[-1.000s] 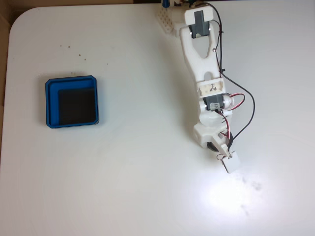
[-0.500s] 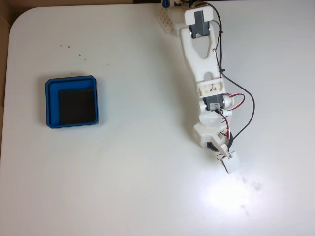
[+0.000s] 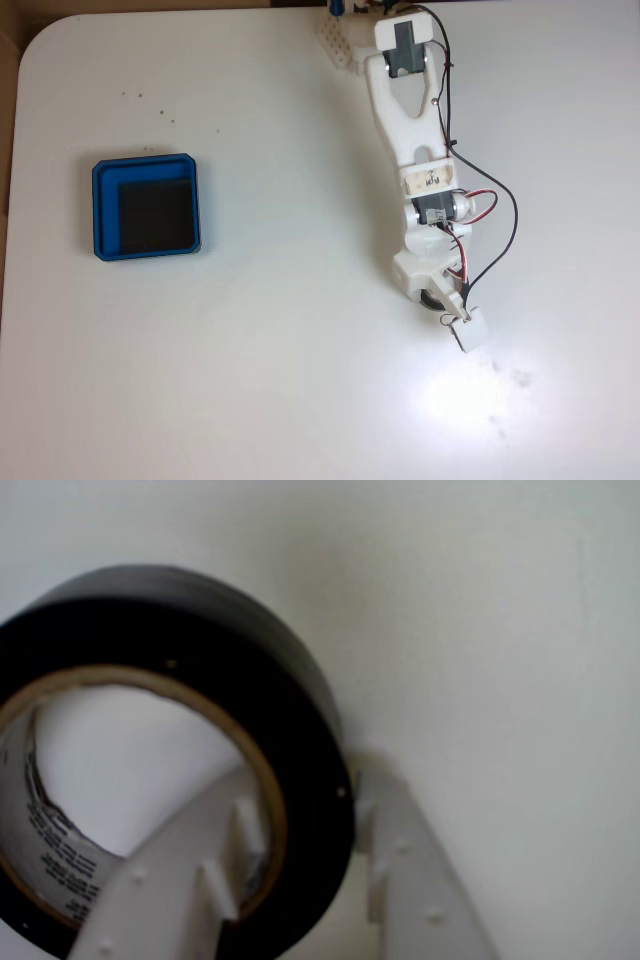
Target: Pick the black tape roll and drop it in the blue box
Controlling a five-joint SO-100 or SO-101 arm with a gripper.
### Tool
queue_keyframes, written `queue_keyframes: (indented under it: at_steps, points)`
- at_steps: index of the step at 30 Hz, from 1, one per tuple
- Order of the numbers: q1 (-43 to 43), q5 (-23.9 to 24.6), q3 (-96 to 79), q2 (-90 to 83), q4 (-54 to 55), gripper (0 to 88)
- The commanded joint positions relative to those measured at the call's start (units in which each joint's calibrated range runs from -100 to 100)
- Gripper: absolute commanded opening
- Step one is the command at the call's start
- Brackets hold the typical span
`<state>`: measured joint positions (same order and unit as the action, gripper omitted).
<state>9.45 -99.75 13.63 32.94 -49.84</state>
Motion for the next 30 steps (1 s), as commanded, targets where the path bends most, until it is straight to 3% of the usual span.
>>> queue_keyframes:
  at_steps: [1, 9, 20, 30]
  points:
    - [-0.4, -0.3, 3.9, -1.2, -0.7, 0.4]
    - [-0.4, -0.3, 4.1, -9.3, -9.2, 0.4]
    - [-0.8, -0.3, 3.5, -20.1, -9.6, 0.5]
    - [-18.8, -0.3, 3.5, -31.9, -9.7, 0.5]
